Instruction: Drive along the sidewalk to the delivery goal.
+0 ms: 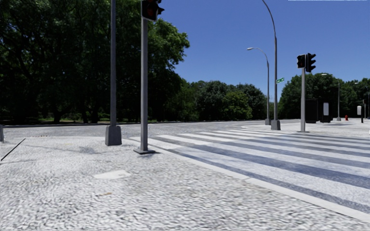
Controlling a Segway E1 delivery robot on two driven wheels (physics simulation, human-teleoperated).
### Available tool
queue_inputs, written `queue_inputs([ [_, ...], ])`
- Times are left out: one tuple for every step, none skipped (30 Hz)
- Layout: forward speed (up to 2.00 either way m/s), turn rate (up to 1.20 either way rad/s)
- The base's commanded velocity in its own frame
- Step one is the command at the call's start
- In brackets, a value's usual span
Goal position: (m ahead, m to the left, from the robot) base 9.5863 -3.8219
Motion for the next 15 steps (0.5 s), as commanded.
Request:
queue_inputs([
  [1.73, -0.37],
  [1.73, -0.41],
  [1.73, -0.43],
  [1.73, -0.43],
  [1.73, -0.43],
  [1.73, -0.43],
  [1.73, -0.43],
  [1.73, -0.43],
  [1.73, -0.43],
  [1.73, -0.43],
  [1.74, -0.43],
  [1.74, -0.43],
  [1.74, -0.43],
  [1.74, -0.43],
  [1.74, -0.38],
])
